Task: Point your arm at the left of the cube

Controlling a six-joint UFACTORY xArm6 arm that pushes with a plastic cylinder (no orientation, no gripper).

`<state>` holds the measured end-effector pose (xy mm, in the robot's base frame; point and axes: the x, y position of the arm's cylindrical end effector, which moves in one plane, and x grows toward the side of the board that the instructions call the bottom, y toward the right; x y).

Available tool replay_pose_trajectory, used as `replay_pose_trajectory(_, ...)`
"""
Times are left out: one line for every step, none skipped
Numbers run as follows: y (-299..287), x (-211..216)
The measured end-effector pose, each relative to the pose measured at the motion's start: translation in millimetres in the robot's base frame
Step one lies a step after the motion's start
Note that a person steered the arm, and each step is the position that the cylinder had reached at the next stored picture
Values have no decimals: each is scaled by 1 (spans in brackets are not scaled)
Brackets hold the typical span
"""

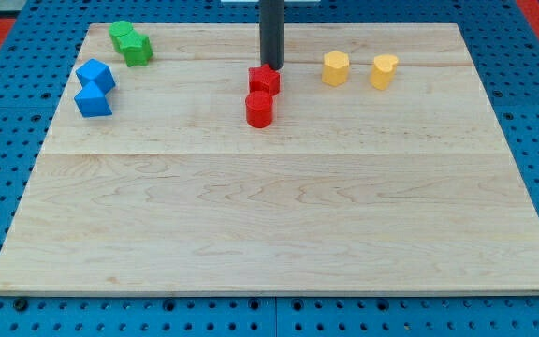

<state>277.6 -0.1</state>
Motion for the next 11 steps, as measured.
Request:
replay_pose_trajectory(-42, -33)
replay_pose_trajectory(-111, -38)
replay_pose_trajectory(-129, -22)
replay_pose_trajectory(-131, 21)
replay_pose_trajectory(-132, 90)
replay_pose_trajectory(-210, 111)
replay_pose_trajectory(-294, 113)
replay_pose_trajectory(-304, 99)
replay_pose_trajectory(-285, 50)
replay_pose_trajectory(-292, 29)
replay_pose_trajectory(-282, 29)
